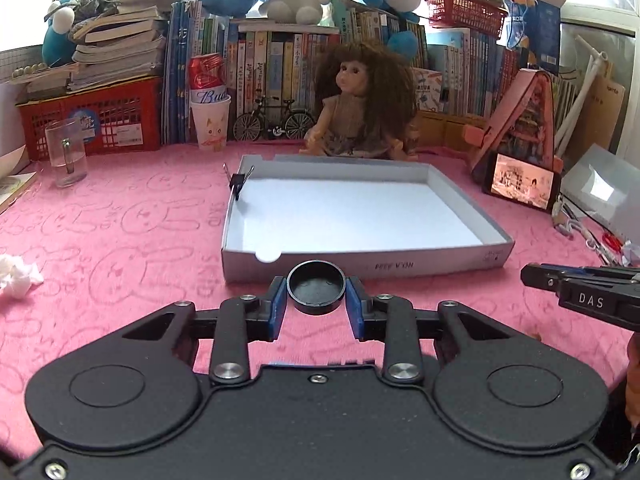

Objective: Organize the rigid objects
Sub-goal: 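Carry the cap with the left tool into the tray while the right carries the hazelnut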

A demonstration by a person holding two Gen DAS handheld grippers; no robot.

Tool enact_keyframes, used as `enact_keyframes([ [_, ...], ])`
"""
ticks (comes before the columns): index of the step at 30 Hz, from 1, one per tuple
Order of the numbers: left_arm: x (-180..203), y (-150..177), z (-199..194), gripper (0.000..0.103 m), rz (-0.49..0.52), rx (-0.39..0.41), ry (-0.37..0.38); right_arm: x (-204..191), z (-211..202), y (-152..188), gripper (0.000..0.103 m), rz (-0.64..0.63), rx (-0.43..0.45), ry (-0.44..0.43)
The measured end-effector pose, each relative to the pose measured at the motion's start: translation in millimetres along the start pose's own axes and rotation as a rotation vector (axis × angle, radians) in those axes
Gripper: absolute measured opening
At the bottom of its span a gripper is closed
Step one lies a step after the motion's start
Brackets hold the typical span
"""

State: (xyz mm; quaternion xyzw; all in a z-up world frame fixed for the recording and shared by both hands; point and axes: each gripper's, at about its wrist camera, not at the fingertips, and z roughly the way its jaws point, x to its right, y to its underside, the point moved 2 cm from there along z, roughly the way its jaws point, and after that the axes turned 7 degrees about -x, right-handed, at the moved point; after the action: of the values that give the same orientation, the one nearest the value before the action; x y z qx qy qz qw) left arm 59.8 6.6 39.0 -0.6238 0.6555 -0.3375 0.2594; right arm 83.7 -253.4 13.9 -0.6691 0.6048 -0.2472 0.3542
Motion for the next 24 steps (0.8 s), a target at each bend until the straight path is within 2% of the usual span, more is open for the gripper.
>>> enact_keyframes([
  [12, 17, -44, 43, 0.030, -0.004, -0.017, 0.040, -2, 28, -42, 0.024, 0.033, 0.022, -0.072],
  [24, 23, -66, 107, 0.030, -0.025, -0.100, 0.021, -8, 74, -59, 0.024, 0.059, -0.062, -0.113],
])
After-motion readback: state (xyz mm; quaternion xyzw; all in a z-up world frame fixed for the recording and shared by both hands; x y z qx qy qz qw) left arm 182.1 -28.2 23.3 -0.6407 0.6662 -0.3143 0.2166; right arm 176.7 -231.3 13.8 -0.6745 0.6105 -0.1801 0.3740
